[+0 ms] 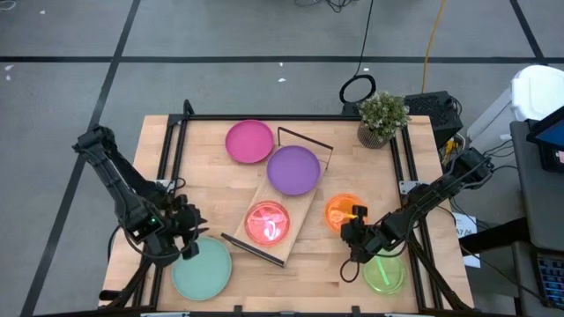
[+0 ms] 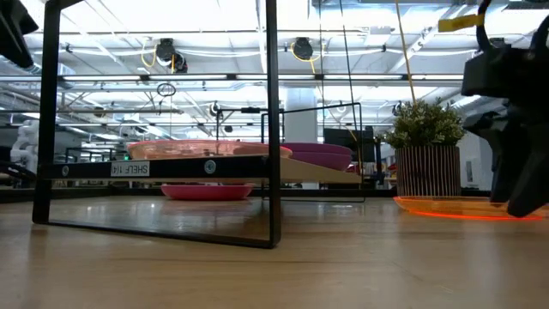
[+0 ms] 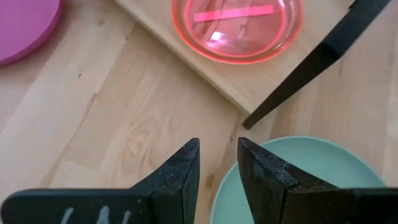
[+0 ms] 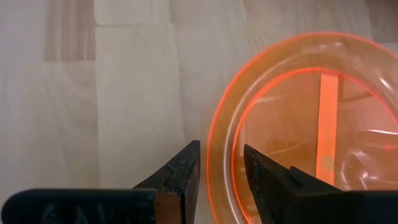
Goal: Place and stack plates onto a shelf
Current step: Stack the orange plate on top of the red plate on the shelf
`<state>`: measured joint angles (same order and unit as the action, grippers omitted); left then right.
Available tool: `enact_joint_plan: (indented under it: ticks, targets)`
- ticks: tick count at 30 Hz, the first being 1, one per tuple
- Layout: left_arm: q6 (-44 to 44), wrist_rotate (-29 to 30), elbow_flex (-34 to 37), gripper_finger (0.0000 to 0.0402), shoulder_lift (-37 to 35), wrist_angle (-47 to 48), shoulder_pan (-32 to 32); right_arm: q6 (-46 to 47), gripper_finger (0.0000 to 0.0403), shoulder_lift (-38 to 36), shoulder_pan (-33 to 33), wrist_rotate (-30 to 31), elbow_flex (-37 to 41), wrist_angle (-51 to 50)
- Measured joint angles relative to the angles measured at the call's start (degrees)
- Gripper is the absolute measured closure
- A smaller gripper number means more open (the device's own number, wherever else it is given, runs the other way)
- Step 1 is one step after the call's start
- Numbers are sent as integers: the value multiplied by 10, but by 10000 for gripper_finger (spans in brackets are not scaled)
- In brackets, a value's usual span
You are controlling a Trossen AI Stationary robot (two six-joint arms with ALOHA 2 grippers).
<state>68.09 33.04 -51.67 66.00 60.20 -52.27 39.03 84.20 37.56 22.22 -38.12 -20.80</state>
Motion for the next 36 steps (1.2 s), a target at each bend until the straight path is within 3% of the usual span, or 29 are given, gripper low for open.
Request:
enact_joint_plan:
  ticks: [6, 15, 20, 36]
  targets:
    - [12, 0, 21, 289, 0, -1, 0, 10, 314, 0, 0, 0, 12, 2]
    - [30, -2, 40, 289, 0, -1, 0, 4, 398, 0, 0, 2, 13, 1]
    - [30, -2, 40, 289, 0, -1, 0, -13, 400, -2, 0, 1, -5, -6]
    - [33, -2, 40, 288, 0, -2, 0, -207, 403, -3, -1, 52, -195, -55]
